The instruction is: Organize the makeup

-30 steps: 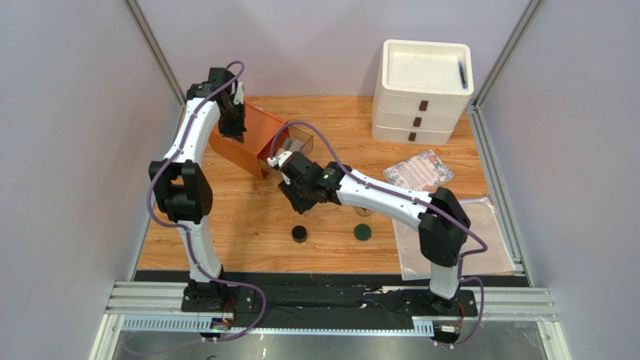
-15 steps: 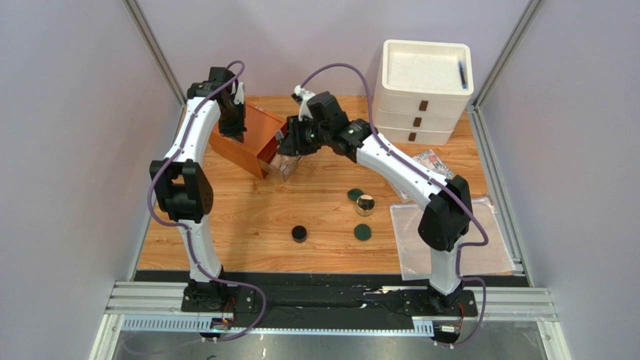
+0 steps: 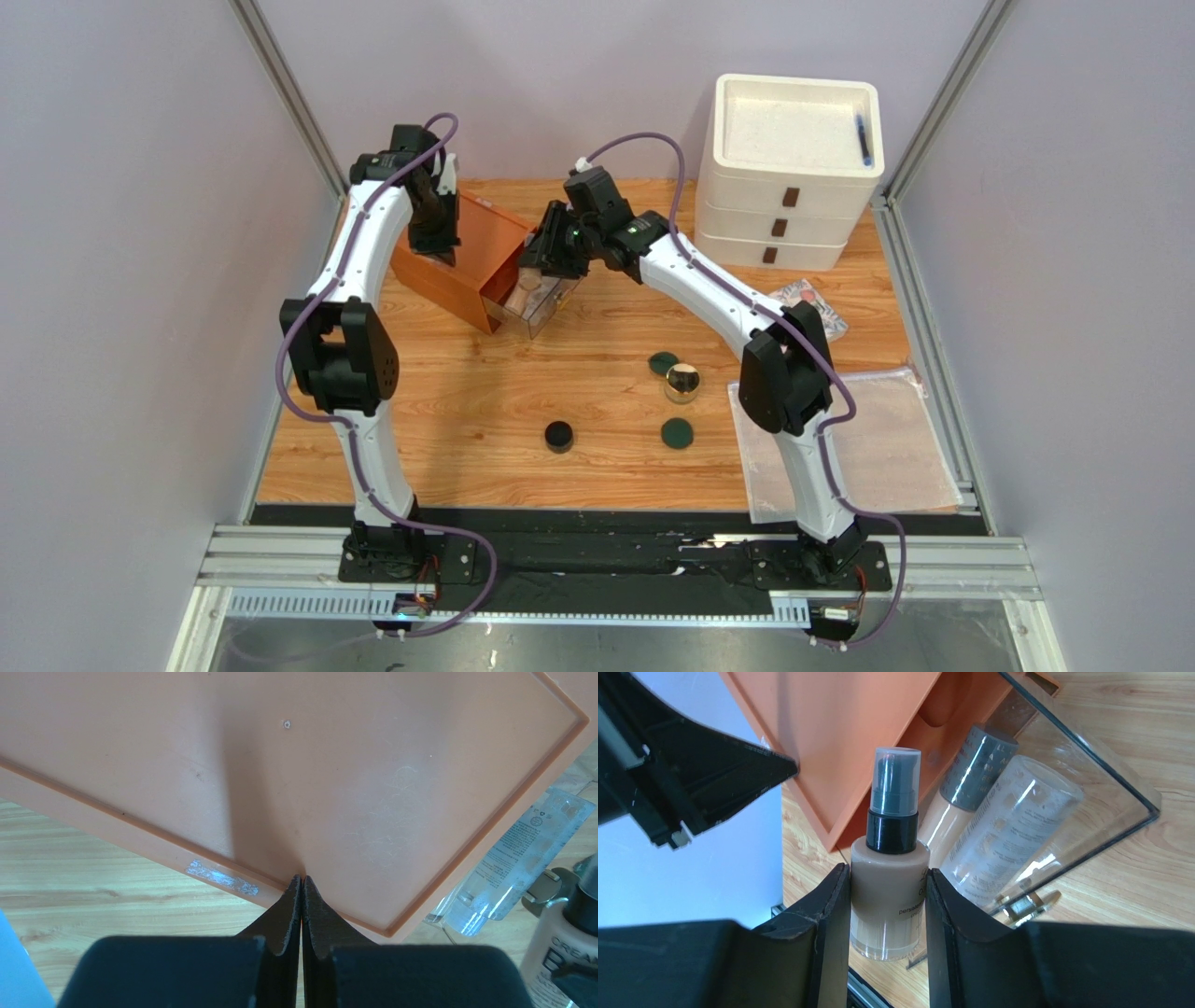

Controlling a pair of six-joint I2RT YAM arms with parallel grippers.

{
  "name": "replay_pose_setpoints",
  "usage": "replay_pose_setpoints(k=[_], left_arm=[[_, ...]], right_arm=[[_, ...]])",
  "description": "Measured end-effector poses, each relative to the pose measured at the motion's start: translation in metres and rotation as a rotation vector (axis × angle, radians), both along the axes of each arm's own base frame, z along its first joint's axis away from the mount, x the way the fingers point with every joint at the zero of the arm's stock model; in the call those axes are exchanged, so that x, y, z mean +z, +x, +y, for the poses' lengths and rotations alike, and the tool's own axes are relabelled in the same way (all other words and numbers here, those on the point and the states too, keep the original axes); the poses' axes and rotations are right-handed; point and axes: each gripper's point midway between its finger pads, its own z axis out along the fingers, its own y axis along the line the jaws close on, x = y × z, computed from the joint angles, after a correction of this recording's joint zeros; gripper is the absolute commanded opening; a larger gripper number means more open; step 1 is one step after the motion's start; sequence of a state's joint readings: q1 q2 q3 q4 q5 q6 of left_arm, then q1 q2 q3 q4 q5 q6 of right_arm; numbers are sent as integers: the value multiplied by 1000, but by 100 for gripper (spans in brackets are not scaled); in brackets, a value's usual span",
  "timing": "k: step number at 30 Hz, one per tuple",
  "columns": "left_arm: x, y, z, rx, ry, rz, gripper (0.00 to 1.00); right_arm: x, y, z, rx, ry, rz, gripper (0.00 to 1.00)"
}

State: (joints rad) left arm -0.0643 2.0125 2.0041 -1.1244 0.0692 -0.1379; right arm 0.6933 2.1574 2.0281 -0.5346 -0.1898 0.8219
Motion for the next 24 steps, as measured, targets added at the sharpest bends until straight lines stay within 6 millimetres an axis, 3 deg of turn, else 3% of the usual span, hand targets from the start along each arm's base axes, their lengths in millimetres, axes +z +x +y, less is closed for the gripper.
replay_pose_setpoints(k=[2,3,6,8,11,14,18,19,20,21,22,24], left_arm=[[0,0,0,-3,2,0,0],[0,0,0,-4,2,0,0],[0,1,1,-5,6,0,0],[0,1,1,-5,7,1,0],[0,1,2,-4,12,2,0],[0,1,2,-5,15,3,0],[0,2,3,-5,16,7,0],[0,2,3,-5,16,6,0],[0,2,3,-5,18,7,0],[0,2,3,-4,19,6,0],[0,2,3,-4,20,6,0],[0,2,3,-5,20,6,0]], right_arm=[[-3,4,4,-15,2,18,20],[-4,4,6,-17,4,23,44],[-9,4,8,-28,13,52,70],[-9,4,9,-32,18,62,78],[-7,5,10,-34,24,55,79],[-7,7,9,-37,19,46,75],[5,10,0,-57,10,-2,60],[10,9,-4,-62,8,-14,48],[16,6,-12,-70,10,-28,23],[23,3,-19,-74,8,-39,9],[29,0,-27,-82,15,-51,0],[40,-7,-51,-117,37,-57,0]])
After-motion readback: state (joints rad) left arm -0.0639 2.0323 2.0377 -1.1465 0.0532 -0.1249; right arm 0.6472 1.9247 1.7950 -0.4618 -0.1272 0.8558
